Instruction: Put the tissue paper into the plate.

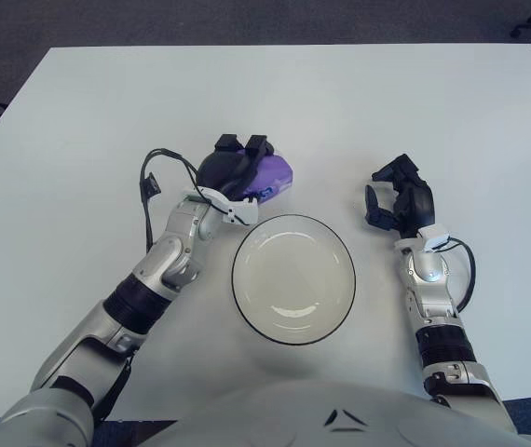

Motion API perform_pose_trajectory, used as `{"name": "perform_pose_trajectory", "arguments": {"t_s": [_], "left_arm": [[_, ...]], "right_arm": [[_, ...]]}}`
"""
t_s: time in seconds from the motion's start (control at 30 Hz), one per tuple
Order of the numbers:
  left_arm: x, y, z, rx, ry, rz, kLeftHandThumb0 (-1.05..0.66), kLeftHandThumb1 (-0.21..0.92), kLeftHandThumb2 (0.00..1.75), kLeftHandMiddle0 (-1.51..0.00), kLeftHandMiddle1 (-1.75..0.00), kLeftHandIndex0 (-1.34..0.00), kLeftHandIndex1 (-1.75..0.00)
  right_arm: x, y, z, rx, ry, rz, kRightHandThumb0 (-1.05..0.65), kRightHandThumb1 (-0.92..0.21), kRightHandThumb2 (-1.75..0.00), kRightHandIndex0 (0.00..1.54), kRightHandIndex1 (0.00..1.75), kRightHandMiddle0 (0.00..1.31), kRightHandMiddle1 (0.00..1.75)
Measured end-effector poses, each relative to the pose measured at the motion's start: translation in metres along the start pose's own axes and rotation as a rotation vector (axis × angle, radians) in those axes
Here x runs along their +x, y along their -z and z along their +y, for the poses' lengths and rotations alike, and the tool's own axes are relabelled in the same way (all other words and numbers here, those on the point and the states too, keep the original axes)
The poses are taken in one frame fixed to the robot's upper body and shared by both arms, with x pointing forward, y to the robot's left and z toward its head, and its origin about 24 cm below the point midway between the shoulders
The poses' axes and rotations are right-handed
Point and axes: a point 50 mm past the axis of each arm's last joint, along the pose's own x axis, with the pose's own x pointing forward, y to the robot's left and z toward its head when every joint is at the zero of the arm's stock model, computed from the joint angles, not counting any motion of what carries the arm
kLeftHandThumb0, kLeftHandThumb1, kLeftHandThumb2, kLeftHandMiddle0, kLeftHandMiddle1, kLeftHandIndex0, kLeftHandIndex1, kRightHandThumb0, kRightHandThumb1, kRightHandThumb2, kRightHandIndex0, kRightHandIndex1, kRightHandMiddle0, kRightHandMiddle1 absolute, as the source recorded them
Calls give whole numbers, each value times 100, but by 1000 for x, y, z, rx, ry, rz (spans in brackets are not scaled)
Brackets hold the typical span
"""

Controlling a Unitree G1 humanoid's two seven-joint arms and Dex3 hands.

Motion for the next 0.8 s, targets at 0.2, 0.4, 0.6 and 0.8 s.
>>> {"name": "perform_pose_trajectory", "arguments": {"t_s": [0.2,0.4,0.6,0.8], "left_arm": [[2,3,1,-14,-13,-12,0,7,159,-79,-174,-59,-171],[3,8,-2,-84,-100,-43,0,7,158,-82,-165,-58,-174],[4,12,-8,-112,-209,-76,0,4,160,-87,-162,-59,-175],[4,16,-10,-132,-357,-98,0,0,165,-89,-164,-61,-175]], "right_arm": [[0,-1,-1,10,0,-8,-1,-36,-122,64,157,39,175],[-1,0,-3,28,11,-9,-1,-36,-122,65,156,39,175],[-1,-1,-3,37,12,-16,-1,-35,-123,65,157,39,175],[0,-1,-3,43,3,-28,-1,-35,-124,64,157,40,175]]}}
